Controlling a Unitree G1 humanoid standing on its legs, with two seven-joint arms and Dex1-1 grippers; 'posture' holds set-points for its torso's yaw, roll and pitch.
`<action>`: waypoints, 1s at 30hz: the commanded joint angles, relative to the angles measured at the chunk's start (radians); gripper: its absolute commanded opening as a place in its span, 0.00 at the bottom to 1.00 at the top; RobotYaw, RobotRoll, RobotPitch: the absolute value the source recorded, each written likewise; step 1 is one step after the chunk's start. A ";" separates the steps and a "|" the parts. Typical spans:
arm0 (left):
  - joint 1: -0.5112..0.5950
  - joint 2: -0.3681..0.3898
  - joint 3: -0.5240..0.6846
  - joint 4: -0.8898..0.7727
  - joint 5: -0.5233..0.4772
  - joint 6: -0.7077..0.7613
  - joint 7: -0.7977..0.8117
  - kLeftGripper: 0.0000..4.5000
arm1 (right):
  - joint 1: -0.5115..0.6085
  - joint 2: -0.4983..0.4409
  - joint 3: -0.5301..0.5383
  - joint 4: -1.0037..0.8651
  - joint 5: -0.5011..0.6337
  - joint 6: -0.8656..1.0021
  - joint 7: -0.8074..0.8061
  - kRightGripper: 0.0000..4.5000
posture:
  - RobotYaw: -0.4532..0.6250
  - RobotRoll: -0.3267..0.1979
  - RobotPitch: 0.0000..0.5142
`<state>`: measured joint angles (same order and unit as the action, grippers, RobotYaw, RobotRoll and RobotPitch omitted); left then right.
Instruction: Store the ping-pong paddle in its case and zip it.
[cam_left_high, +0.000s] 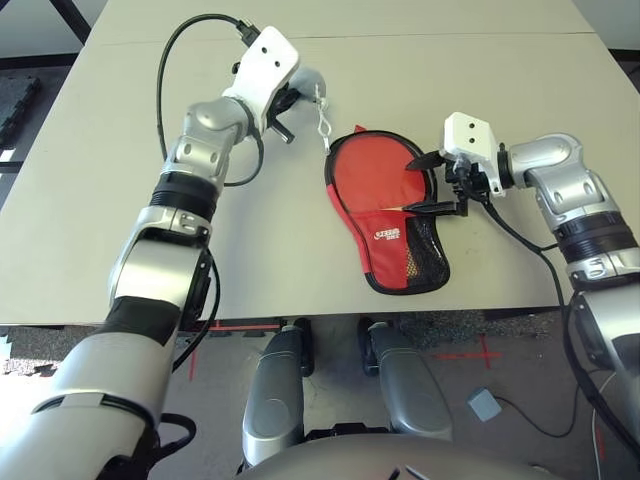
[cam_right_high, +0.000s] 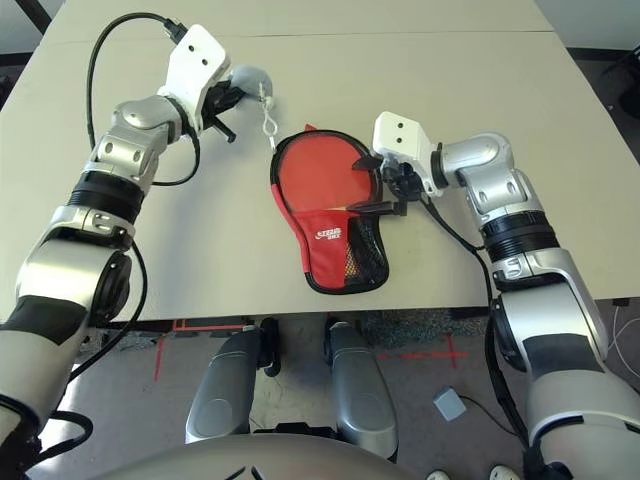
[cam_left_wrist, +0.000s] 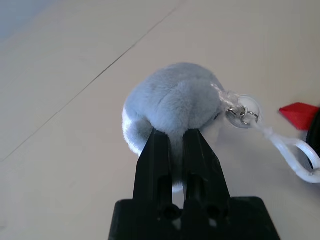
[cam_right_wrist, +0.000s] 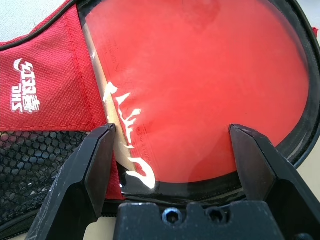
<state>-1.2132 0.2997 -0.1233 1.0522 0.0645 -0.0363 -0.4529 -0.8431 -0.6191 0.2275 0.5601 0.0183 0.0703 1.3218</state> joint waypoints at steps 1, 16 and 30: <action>-0.071 -0.043 0.039 0.101 0.010 -0.101 0.112 0.00 | 0.060 -0.016 0.044 0.012 -0.047 0.023 0.003 1.00 | 0.40 0.62 0.53; -0.171 -0.245 0.052 0.253 0.063 -0.208 0.259 0.00 | 0.116 -0.030 0.040 -0.080 -0.039 0.081 -0.010 1.00 | 0.36 0.62 0.55; -0.112 -0.351 0.030 0.231 0.059 -0.248 -0.072 0.49 | 0.144 -0.034 0.025 -0.126 -0.034 0.114 -0.032 1.00 | 0.33 0.62 0.56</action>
<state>-1.3247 -0.0215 -0.0871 1.3097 0.1221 -0.2527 -0.4773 -0.7566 -0.6566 0.1877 0.3968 0.0253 0.1618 1.2892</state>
